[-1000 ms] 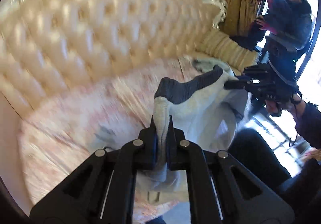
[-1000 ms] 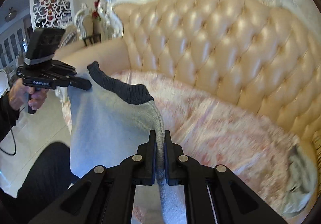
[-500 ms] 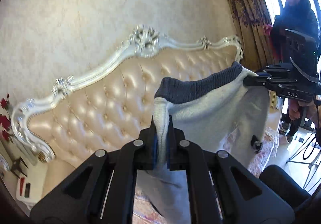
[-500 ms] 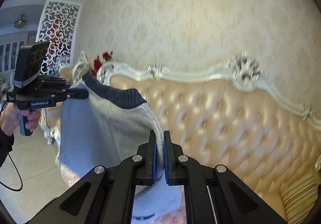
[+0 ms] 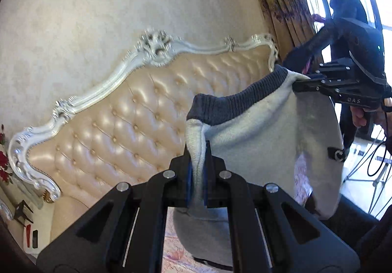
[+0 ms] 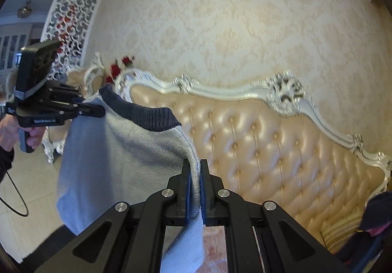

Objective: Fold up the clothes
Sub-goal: 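Raise the sweatshirt by the collar with both grippers, letting it hang open, then lay the sweatshirt flat on the bed and open both grippers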

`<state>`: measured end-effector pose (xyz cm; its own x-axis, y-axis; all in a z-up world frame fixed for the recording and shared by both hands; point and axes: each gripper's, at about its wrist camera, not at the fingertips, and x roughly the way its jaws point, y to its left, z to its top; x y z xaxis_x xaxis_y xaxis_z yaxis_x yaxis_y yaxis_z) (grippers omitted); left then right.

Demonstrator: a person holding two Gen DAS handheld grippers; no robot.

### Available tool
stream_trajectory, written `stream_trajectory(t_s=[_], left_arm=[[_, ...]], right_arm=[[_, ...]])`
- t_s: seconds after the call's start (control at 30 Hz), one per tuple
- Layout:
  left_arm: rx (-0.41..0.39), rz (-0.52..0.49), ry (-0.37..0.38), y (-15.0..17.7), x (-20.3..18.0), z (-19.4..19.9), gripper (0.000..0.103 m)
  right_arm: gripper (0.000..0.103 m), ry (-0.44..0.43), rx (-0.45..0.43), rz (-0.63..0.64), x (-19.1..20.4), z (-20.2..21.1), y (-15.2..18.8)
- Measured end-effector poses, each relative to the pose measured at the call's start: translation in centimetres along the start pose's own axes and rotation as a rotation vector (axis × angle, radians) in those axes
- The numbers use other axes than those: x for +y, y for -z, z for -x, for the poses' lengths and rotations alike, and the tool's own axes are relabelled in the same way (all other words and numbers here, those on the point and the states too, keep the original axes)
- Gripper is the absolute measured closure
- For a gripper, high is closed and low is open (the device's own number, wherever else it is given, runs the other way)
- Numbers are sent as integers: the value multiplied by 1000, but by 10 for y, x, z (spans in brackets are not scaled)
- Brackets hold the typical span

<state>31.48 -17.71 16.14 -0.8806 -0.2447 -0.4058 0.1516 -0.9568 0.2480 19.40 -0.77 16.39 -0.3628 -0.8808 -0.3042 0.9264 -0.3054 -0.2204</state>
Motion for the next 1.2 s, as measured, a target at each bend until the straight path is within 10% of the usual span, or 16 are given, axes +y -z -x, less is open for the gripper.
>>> stream_trajectory(t_s=[0.3,0.8,0.97,1.1,1.2], left_arm=[[201,90,11,71,46,-156,95],[560,396,83,215,146,-509,95],[629,452,71,260,148,-552,85],[621,556,15,274,171,-540,42],[601,627,-19,275,191,-519,38]], right_arm=[[97,64,137,-7,-16,-123,74],[97,-23,518,-155,-95,-487,218],[97,-38,645,-188,-96,-548,281],[95,-47,705,-222,-100,-564,307],[50,-23,695,-237,-109,-558,307]])
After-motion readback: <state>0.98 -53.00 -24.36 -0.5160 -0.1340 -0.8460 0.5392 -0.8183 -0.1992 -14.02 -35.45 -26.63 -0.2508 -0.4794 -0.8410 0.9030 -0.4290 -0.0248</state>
